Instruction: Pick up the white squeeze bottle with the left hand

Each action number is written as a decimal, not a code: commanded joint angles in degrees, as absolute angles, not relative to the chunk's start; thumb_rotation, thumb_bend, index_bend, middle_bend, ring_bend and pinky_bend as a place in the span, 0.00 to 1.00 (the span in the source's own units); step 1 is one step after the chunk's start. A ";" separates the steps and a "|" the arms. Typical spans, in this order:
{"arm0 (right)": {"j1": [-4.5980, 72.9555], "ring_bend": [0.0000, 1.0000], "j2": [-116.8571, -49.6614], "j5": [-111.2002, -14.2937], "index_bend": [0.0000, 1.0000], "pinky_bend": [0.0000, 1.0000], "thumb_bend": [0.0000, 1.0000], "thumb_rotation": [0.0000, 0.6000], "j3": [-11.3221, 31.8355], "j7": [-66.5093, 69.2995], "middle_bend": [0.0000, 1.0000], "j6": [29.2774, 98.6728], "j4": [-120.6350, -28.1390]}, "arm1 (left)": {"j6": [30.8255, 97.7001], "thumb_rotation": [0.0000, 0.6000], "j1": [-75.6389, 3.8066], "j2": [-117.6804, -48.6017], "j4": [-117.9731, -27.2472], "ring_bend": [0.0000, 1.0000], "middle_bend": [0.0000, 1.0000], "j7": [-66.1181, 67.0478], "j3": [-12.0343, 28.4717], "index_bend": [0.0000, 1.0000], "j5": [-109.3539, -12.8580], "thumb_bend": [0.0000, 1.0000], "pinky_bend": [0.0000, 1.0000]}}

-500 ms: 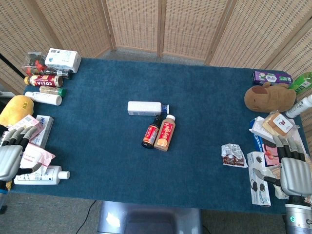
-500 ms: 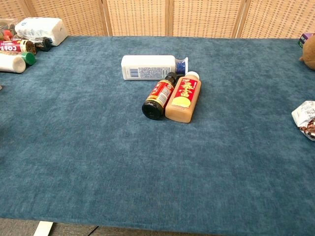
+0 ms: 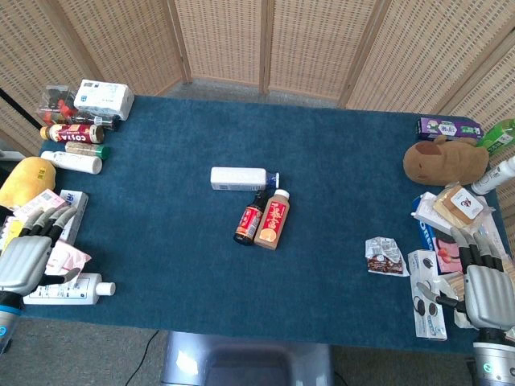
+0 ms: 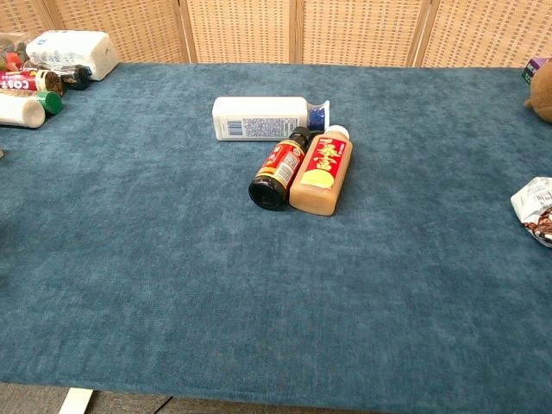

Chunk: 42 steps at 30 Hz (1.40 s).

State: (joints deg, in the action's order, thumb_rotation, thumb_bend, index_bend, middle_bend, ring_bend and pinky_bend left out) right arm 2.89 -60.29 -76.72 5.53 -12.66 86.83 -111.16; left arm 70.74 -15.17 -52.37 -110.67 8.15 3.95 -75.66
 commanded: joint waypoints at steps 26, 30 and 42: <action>-1.61 0.00 -55.68 -76.19 0.00 0.01 0.00 0.73 4.27 -6.95 0.00 89.46 -112.50 | 35.79 1.00 -53.98 -85.72 -71.15 0.00 0.00 12.54 16.69 0.00 -47.33 0.23 0.00; -2.56 0.00 -55.10 -75.65 0.00 0.01 0.00 0.73 4.31 -6.11 0.00 90.35 -112.48 | 33.33 1.00 -57.61 -91.00 -63.79 0.00 0.00 11.58 17.26 0.01 -46.66 0.23 0.00; -6.32 0.00 -53.69 -74.94 0.00 0.01 0.00 0.73 3.85 -2.16 0.00 93.58 -112.16 | 26.21 1.00 -67.47 -104.37 -43.77 0.00 0.02 5.84 20.06 0.07 -48.86 0.23 0.00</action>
State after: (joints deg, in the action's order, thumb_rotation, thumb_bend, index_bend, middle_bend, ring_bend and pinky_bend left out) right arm -6.03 -53.88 -74.95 3.91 -2.52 93.32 -112.17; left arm 27.86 -65.26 -101.74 -46.88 7.29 19.36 -47.89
